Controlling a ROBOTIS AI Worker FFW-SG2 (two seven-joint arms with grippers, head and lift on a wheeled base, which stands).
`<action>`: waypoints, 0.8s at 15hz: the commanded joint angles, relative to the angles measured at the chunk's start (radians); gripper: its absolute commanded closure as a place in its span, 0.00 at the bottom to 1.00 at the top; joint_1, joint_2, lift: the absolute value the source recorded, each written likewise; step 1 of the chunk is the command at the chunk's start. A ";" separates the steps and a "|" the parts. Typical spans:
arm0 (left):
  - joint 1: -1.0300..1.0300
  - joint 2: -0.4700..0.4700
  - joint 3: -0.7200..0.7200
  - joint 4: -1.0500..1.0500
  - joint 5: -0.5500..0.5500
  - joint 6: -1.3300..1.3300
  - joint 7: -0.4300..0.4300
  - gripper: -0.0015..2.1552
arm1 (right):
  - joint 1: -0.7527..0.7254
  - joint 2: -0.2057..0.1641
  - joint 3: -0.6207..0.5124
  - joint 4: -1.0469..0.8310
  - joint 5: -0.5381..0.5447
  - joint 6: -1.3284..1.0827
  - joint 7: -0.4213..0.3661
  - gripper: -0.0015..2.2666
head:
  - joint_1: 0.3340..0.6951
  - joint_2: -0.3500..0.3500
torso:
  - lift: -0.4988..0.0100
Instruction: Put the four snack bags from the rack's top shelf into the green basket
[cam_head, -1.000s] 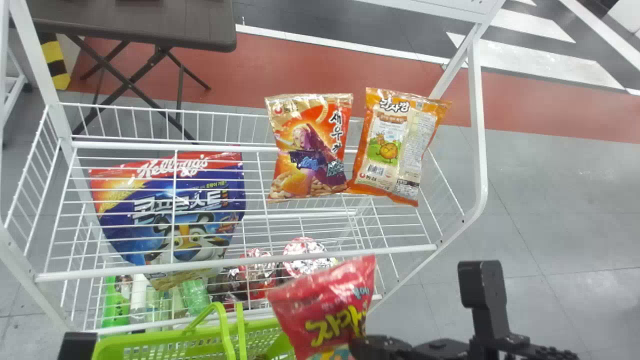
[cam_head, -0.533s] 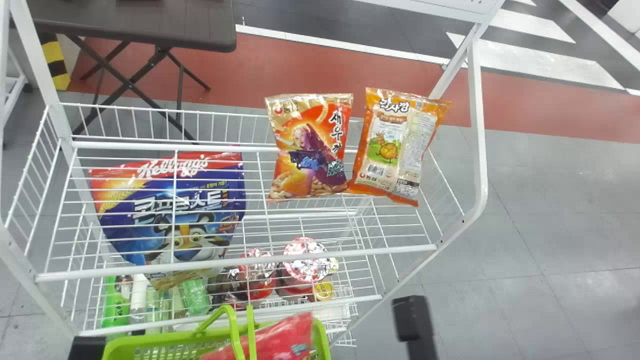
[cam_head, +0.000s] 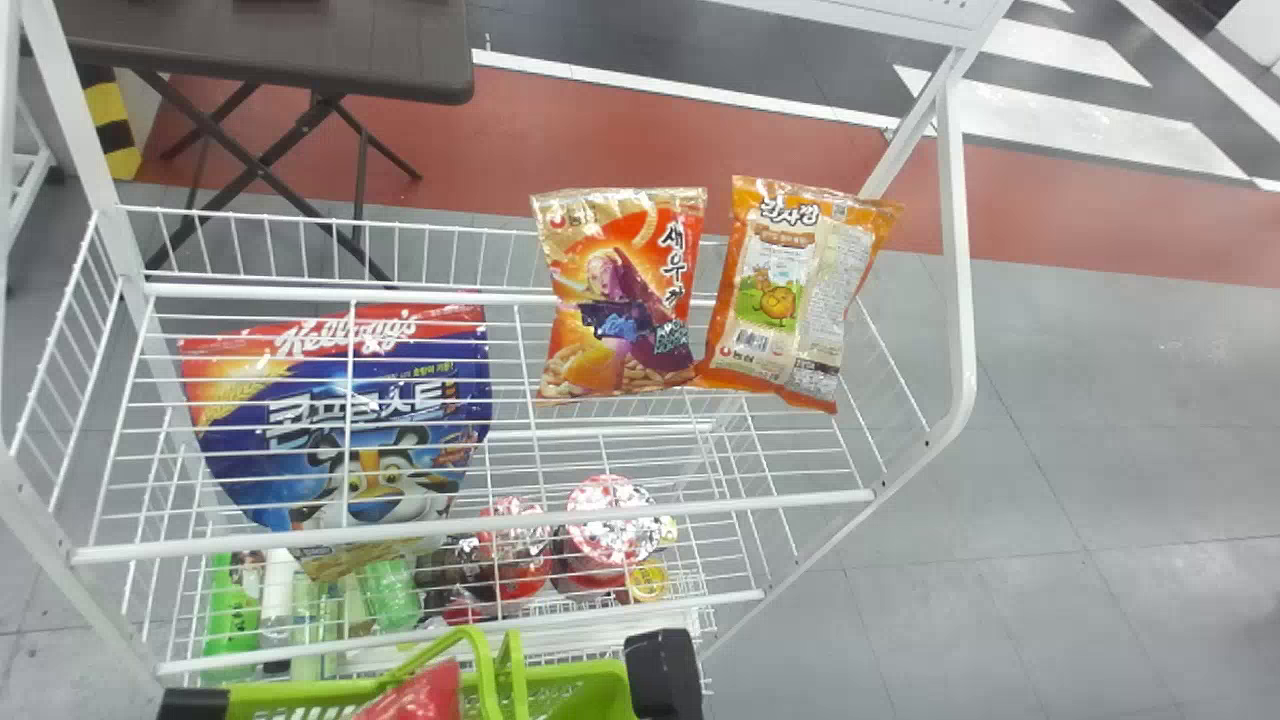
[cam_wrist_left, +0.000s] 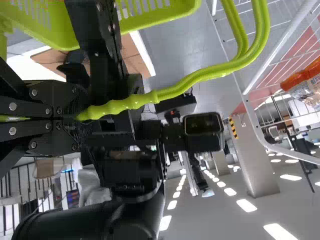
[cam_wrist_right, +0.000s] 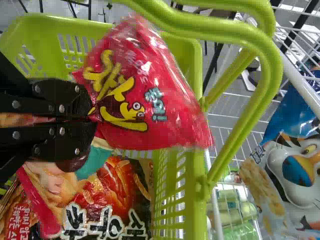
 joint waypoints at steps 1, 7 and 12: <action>0.001 0.000 0.001 -0.001 0.000 -0.001 -0.001 0.98 | 0.018 -0.004 -0.045 -0.025 0.001 -0.007 0.006 0.00 | 1.00 0.00 | 0.98; 0.003 -0.003 -0.002 0.001 0.000 -0.008 0.002 0.98 | 0.054 -0.012 -0.193 -0.145 0.062 0.020 0.007 0.03 | 1.00 0.00 | 0.98; 0.006 -0.001 -0.022 0.001 -0.008 -0.011 0.011 0.98 | 0.041 0.002 -0.274 -0.191 0.104 -0.247 -0.063 0.03 | 1.00 0.00 | 0.98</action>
